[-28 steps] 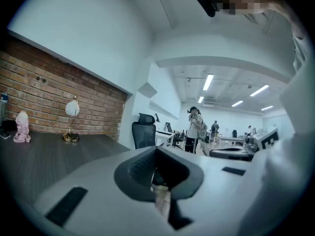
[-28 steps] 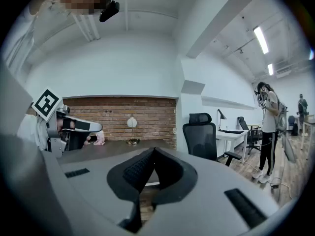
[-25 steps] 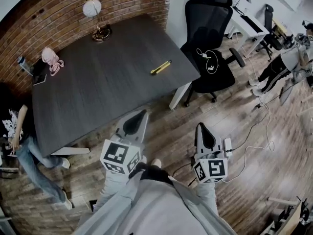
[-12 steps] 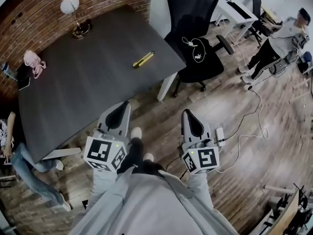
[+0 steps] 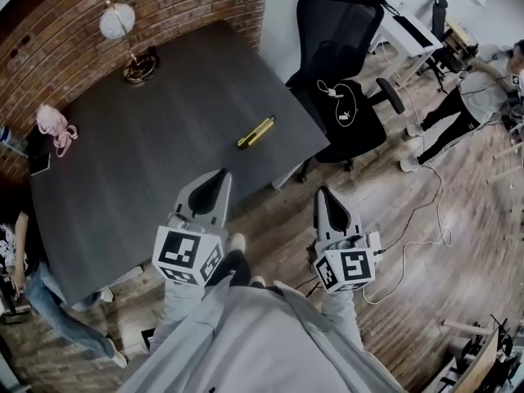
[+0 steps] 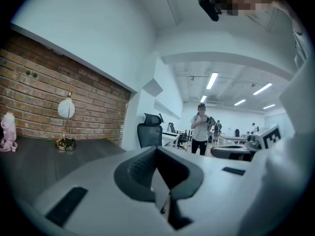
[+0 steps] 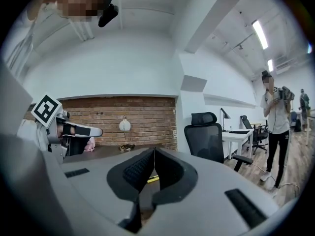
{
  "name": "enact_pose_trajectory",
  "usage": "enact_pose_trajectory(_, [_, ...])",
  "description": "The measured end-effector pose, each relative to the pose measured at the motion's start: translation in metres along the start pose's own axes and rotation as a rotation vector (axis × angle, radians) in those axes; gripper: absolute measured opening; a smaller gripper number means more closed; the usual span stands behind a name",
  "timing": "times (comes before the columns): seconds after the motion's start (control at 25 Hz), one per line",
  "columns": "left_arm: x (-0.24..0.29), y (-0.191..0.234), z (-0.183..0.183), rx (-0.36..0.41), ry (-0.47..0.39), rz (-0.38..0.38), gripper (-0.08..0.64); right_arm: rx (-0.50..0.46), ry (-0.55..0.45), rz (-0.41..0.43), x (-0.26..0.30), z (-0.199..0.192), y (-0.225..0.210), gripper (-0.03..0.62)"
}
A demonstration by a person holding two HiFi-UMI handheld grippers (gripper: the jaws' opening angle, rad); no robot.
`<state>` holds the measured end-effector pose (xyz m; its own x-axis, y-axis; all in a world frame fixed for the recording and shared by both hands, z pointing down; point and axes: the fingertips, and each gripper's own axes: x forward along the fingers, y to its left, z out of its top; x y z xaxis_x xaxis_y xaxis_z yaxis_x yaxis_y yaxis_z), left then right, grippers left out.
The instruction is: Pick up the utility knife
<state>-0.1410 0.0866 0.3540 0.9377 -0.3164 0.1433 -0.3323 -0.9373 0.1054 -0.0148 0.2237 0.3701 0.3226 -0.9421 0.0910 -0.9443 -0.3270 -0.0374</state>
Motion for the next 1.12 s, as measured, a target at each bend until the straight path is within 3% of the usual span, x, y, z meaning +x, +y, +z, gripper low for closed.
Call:
enact_pose_trajectory(0.28, [0.049,0.045,0.009,0.008,0.017,-0.035,0.020,0.007,0.022,-0.024,0.062,0.001,-0.005,0.018])
enact_pose_trajectory(0.6, [0.077,0.068,0.002,-0.001,0.054,-0.066,0.018,0.016,0.061,-0.067,0.093,-0.007,-0.014,0.018])
enact_pose_trajectory(0.92, [0.104,0.089,-0.006,-0.019,0.078,-0.014,0.018,0.030,0.090,-0.029,0.136,-0.017,-0.033,0.018])
enact_pose_trajectory(1.12, [0.130,0.110,-0.002,-0.028,0.069,0.057,0.020,0.018,0.103,0.044,0.181,-0.018,-0.049,0.018])
